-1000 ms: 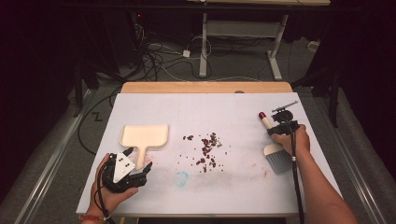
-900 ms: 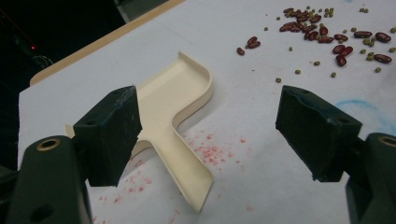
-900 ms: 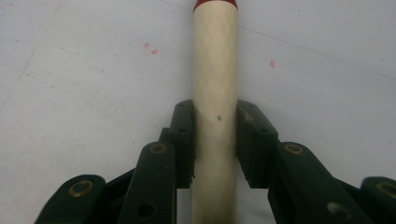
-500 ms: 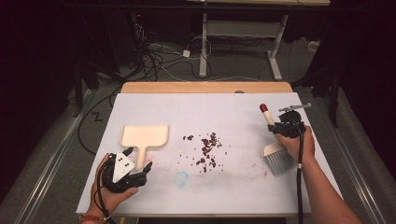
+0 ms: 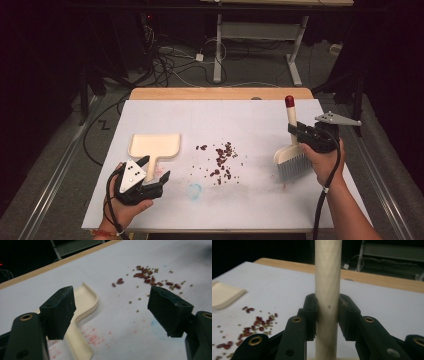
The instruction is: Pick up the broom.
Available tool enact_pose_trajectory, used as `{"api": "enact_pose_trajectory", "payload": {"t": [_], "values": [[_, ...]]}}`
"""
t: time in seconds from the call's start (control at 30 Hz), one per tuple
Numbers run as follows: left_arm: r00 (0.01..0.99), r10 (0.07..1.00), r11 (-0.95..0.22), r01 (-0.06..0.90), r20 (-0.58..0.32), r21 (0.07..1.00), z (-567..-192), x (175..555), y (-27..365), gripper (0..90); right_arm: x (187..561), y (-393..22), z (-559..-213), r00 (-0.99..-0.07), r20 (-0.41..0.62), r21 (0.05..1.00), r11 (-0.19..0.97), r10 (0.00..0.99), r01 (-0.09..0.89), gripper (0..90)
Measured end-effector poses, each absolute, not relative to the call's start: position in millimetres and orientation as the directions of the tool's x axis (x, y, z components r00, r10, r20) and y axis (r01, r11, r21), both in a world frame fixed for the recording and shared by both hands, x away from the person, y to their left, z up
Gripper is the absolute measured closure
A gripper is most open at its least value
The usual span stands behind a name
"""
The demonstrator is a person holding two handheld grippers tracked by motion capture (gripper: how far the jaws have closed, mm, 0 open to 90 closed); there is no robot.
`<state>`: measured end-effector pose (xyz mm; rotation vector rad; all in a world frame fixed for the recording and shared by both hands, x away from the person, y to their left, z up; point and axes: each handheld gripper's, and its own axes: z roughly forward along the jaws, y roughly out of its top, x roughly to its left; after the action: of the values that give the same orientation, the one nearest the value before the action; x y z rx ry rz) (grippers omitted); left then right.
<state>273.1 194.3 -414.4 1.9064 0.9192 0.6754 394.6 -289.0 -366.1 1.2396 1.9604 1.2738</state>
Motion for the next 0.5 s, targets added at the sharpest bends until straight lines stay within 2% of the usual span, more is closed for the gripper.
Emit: {"api": "enact_pose_trajectory", "payload": {"t": [0.2,0.3,0.5], "values": [[0.685,0.721,-0.377,0.263,0.103,0.888,-391,274,147,21.8,380,-265,-344,-0.514,0.028,0.923,0.176,0.857,0.343,70.2],[0.756,0.651,-0.367,0.240,0.064,0.899,-381,281,110,21.8,374,-250,-334,-0.546,0.023,0.933,0.177,0.838,0.312,70.1],[0.818,0.576,-0.350,0.249,-0.003,0.903,-379,296,68,23.9,366,-220,-328,-0.579,-0.008,0.943,0.198,0.815,0.266,70.2]]}}
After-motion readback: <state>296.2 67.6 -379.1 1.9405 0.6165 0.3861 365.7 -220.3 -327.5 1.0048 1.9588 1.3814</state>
